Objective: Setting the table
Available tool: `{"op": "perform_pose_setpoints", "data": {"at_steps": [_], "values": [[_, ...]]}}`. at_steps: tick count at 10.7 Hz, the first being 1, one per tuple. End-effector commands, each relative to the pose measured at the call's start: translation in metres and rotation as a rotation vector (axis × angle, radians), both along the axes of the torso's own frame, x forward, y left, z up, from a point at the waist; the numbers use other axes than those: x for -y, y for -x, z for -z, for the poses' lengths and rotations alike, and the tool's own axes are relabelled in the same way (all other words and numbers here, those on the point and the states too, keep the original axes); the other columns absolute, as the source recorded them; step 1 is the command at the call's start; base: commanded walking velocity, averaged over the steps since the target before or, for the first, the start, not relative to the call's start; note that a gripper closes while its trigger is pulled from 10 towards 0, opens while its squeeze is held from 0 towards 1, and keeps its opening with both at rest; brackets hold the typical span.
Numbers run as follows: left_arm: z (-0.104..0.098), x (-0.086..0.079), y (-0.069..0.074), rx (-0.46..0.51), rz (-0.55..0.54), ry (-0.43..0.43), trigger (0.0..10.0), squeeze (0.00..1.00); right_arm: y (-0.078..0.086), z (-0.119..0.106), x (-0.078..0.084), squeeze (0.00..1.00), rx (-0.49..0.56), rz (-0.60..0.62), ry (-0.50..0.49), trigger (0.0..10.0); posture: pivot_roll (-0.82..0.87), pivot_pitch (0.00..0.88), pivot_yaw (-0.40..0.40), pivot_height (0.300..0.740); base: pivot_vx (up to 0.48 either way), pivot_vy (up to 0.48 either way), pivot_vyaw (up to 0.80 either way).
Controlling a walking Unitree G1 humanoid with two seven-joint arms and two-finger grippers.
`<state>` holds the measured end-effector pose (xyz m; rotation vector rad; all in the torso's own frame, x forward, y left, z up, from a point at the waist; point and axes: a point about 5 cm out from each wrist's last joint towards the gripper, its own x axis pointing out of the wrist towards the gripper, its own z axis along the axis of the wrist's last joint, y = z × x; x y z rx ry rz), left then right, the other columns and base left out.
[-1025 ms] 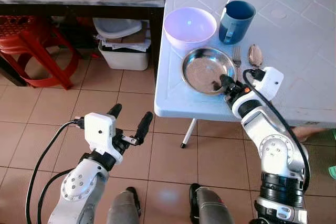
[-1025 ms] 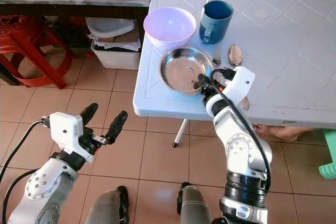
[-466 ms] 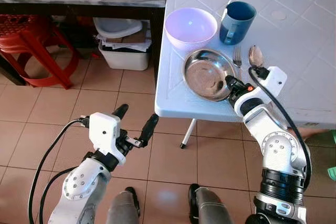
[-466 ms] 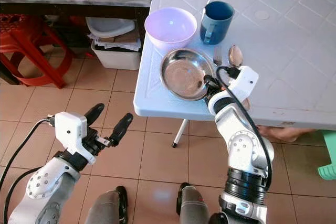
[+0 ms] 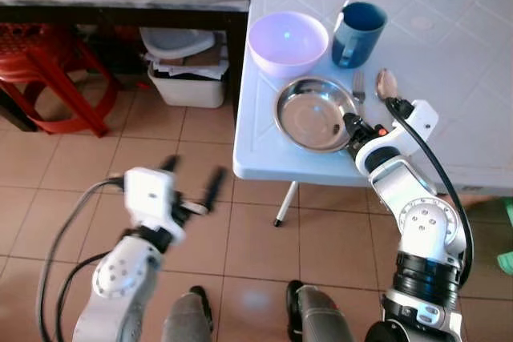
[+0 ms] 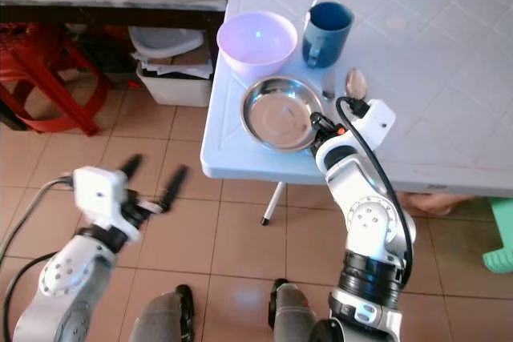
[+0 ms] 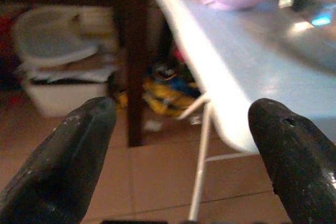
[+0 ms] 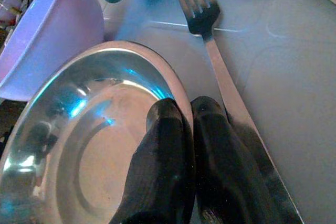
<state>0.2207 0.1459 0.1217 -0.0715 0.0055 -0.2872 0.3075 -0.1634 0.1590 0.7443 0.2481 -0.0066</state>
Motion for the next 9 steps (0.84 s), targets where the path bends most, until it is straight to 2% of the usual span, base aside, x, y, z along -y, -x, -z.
{"op": "perform_pose_setpoints", "data": {"at_steps": [1, 3, 5, 7, 9], "values": [[0.005, -0.005, 0.000, -0.019, -0.050, -0.019, 10.0, 0.00, 0.011, 0.037, -0.004, 0.00, -0.189, -0.003, -0.046, 0.0, 0.02, 0.235, 0.009, 0.740, 0.000, 0.000, 0.00], [0.007, -0.003, -0.006, -0.013, -0.076, -0.026, 10.0, 0.00, 0.011, 0.031, -0.016, 0.00, -0.160, -0.048, -0.084, 0.0, 0.01, 0.219, 0.001, 0.740, 0.000, 0.000, 0.00], [0.008, -0.003, -0.014, -0.002, -0.107, -0.015, 10.0, 0.00, 0.012, 0.026, -0.024, 0.00, -0.117, -0.089, -0.100, 0.0, 0.00, 0.201, -0.002, 0.740, 0.000, 0.480, 0.00], [0.008, -0.004, -0.019, 0.015, -0.144, -0.015, 10.0, 0.00, 0.014, 0.024, -0.021, 0.00, -0.072, -0.088, -0.045, 0.0, -0.01, 0.192, 0.000, 0.740, 0.000, 0.480, 0.00], [0.005, -0.003, -0.024, 0.039, -0.185, -0.021, 10.0, 0.00, 0.015, 0.022, -0.014, 0.00, 0.000, -0.097, 0.103, 0.0, -0.01, 0.189, -0.002, 0.740, 0.000, 0.480, 0.00]]}}
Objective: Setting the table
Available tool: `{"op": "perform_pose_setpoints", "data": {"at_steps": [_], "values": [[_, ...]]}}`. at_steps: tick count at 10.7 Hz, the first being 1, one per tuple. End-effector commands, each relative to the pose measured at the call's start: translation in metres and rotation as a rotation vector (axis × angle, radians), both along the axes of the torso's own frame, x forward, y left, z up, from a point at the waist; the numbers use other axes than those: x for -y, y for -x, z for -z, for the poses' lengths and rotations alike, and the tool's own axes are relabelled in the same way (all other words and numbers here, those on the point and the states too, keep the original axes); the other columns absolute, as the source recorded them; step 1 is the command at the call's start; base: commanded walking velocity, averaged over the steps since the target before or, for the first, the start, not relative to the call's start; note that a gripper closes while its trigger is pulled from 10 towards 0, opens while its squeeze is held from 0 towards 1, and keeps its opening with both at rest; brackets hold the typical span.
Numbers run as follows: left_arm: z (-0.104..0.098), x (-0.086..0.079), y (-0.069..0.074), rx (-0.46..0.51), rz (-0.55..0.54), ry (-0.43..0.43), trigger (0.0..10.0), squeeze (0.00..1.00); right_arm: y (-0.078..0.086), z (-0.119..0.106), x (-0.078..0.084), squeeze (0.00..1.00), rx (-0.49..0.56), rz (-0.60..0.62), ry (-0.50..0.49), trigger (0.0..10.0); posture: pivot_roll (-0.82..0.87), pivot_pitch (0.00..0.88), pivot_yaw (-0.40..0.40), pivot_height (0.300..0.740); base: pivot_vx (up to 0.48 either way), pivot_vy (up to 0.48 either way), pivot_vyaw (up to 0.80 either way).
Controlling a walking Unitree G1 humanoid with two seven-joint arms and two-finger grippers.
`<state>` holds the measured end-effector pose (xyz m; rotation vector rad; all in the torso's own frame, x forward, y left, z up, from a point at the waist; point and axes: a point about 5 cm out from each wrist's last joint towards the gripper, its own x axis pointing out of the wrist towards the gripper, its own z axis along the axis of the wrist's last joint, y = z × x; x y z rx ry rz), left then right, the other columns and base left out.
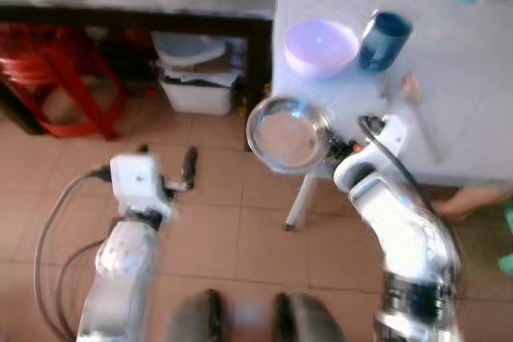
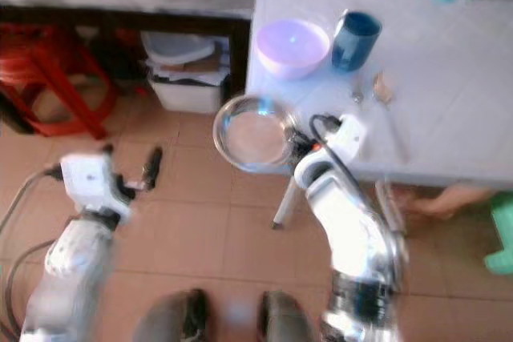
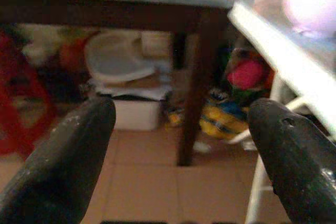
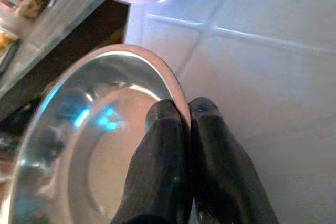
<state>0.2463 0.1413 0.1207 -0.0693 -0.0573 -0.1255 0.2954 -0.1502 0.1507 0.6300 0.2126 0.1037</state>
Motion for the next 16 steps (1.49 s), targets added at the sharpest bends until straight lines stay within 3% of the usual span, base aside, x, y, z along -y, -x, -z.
{"op": "perform_pose_setpoints", "data": {"at_steps": [1, 7, 9, 11, 16], "values": [[0.005, -0.006, 0.001, -0.016, -0.026, -0.016, 10.0, 0.00, 0.005, 0.011, 0.000, 0.00, -0.016, -0.003, 0.082, 0.0, -0.01, 0.188, -0.004, 0.740, 0.000, 0.469, 0.00], [0.004, -0.002, -0.010, 0.008, -0.061, 0.010, 10.0, 0.00, 0.009, -0.008, -0.004, 0.00, 0.247, -0.029, 0.295, 0.0, -0.02, 0.175, -0.020, 0.740, 0.261, 0.371, 0.00], [0.003, -0.004, -0.014, 0.017, -0.067, 0.007, 10.0, 0.00, 0.011, -0.010, -0.009, 0.00, 0.322, -0.050, 0.385, 0.0, -0.01, 0.173, -0.019, 0.740, 0.443, 0.000, 0.00], [-0.002, -0.006, -0.020, 0.039, -0.066, 0.003, 10.0, 0.00, 0.010, -0.014, -0.014, 0.00, 0.365, -0.067, 0.401, 0.0, -0.01, 0.176, -0.012, 0.740, 0.467, 0.000, 0.00], [-0.008, 0.004, -0.031, 0.074, -0.041, 0.011, 10.0, 0.00, 0.001, -0.023, -0.008, 0.00, 0.433, -0.010, 0.442, 0.0, -0.02, 0.172, -0.004, 0.740, 0.468, 0.000, 0.00]]}}
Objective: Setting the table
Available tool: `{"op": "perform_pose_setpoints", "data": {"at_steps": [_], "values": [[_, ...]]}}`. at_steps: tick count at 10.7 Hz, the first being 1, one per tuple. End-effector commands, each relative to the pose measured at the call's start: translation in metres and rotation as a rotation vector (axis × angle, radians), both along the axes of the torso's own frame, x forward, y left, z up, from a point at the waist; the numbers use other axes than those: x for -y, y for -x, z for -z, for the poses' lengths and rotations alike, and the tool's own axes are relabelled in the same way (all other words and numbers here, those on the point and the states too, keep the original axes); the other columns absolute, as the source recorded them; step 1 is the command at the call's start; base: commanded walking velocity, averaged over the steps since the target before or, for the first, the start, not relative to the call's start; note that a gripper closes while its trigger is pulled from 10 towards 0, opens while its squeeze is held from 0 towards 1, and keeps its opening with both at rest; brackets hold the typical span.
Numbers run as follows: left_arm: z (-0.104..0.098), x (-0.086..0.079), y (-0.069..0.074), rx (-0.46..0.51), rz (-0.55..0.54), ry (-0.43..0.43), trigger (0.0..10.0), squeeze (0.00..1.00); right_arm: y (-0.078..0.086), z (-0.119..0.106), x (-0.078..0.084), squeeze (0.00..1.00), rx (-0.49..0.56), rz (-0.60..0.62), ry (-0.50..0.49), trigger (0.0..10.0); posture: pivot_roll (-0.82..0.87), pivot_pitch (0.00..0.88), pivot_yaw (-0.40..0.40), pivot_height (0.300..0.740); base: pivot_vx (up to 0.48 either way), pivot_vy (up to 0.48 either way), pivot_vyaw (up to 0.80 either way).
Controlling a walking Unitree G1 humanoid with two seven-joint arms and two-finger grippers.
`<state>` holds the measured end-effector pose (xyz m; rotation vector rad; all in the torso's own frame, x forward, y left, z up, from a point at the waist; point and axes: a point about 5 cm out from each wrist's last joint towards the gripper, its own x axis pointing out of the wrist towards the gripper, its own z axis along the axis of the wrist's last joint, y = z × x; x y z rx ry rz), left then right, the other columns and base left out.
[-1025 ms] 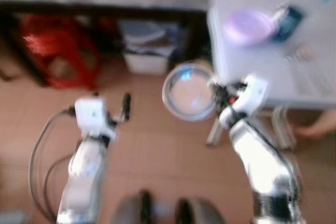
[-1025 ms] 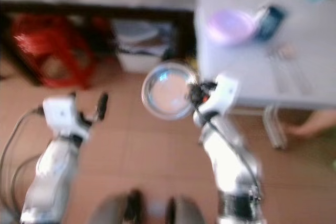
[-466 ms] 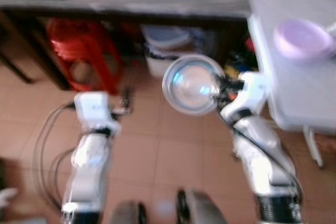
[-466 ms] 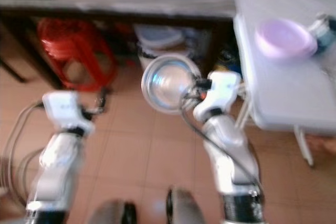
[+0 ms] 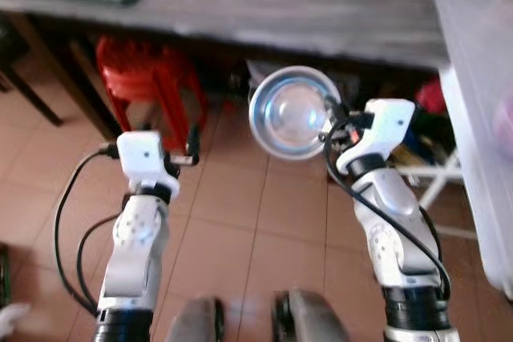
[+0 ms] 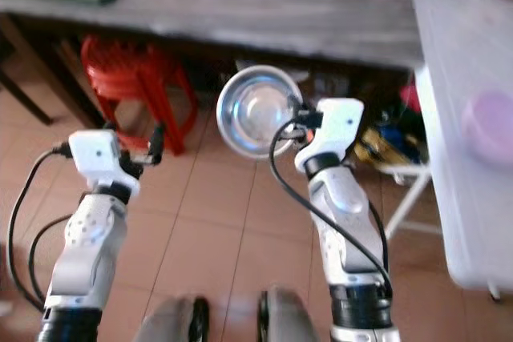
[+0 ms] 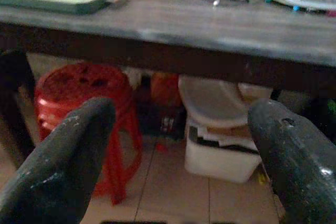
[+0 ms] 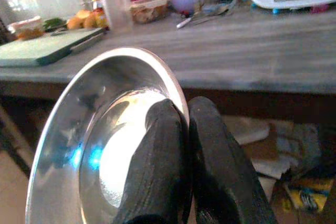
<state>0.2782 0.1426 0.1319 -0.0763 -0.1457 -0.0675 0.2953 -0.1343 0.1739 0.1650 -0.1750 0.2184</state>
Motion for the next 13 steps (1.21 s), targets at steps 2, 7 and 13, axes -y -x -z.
{"op": "perform_pose_setpoints", "data": {"at_steps": [2, 7, 13], "values": [[0.003, 0.008, 0.001, -0.004, 0.031, -0.010, 10.0, 0.00, -0.001, 0.001, 0.012, 0.00, 0.006, 0.059, 0.012, 0.0, -0.02, 0.172, -0.003, 0.740, 0.480, 0.000, 0.00], [0.002, 0.013, -0.001, 0.007, 0.057, -0.006, 10.0, 0.00, -0.005, 0.002, 0.018, 0.00, 0.019, 0.106, 0.032, 10.0, -0.02, 0.162, -0.001, 0.740, 0.480, 0.000, 0.00], [0.002, 0.018, 0.000, 0.001, 0.056, 0.006, 10.0, 0.00, -0.023, 0.003, 0.037, 0.00, -0.024, 0.239, -0.094, 10.0, -0.01, 0.174, 0.015, 0.740, 0.362, 0.000, 0.00]]}}
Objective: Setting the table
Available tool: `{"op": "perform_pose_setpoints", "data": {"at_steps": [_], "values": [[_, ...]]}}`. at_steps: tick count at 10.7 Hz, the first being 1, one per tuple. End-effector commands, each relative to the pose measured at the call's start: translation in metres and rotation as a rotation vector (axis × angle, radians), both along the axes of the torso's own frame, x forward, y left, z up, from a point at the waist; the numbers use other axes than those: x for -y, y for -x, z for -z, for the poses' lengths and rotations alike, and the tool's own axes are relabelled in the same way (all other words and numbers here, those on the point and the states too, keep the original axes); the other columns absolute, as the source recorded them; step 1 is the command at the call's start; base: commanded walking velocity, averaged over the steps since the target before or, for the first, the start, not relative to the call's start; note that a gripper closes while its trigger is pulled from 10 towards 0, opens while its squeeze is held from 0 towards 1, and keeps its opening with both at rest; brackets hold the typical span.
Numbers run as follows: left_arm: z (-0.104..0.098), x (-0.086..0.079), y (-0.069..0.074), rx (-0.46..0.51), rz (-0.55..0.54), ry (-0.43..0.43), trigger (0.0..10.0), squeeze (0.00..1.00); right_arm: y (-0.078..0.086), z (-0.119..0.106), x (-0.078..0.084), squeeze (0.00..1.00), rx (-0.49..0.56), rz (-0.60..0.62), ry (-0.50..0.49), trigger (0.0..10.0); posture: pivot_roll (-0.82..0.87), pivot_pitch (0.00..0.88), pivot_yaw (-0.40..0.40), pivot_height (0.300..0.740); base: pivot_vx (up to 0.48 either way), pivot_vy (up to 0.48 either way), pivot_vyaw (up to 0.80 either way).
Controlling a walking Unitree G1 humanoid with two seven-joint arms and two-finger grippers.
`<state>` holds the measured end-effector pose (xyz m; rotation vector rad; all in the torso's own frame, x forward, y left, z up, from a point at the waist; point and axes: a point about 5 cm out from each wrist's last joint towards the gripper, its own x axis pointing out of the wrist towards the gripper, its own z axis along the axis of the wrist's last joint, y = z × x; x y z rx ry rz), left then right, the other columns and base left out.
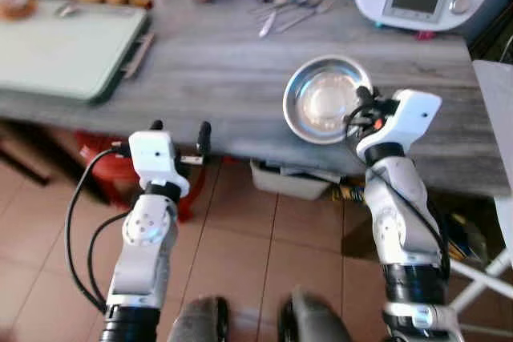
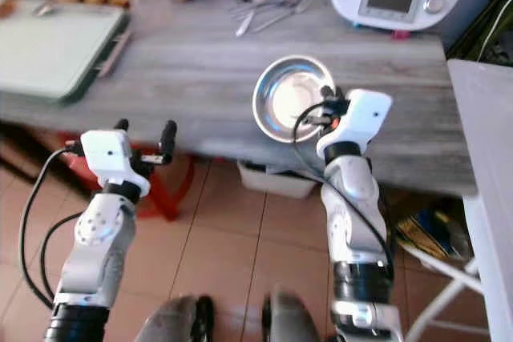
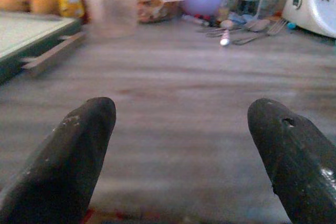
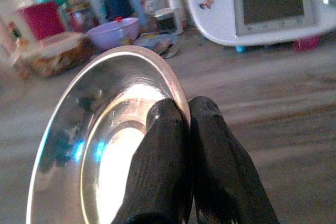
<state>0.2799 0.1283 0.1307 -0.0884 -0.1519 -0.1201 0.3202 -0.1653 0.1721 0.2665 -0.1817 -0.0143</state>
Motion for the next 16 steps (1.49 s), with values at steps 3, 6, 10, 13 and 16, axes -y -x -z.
{"op": "perform_pose_setpoints", "data": {"at_steps": [3, 6, 10, 13, 16], "values": [[0.003, -0.008, 0.003, -0.029, -0.061, -0.022, 10.0, 0.00, -0.010, 0.011, -0.001, 0.00, -0.118, 0.024, -0.171, 10.0, 0.00, 0.187, 0.012, 0.740, 0.000, 0.000, 0.00], [0.009, -0.025, 0.025, -0.071, -0.083, -0.048, 10.0, 0.00, -0.009, 0.028, -0.022, 0.00, -0.242, -0.056, -0.331, 10.0, 0.02, 0.212, 0.019, 0.740, 0.000, 0.000, 0.00], [0.014, -0.020, 0.038, -0.111, -0.036, -0.058, 10.0, 0.00, -0.028, 0.021, -0.038, 0.00, -0.302, -0.115, -0.438, 10.0, 0.03, 0.220, 0.010, 0.740, 0.000, 0.000, 0.00], [0.014, -0.020, 0.038, -0.115, -0.009, -0.071, 10.0, 0.00, -0.040, 0.014, -0.048, 1.00, -0.345, -0.139, -0.478, 10.0, 0.03, 0.214, 0.004, 0.740, 0.000, 0.000, 0.00], [0.012, -0.020, 0.036, -0.113, -0.004, -0.078, 10.0, 0.00, -0.035, 0.013, -0.048, 1.00, -0.351, -0.151, -0.500, 10.0, 0.02, 0.215, 0.003, 0.740, 0.000, 0.000, 0.00]]}}
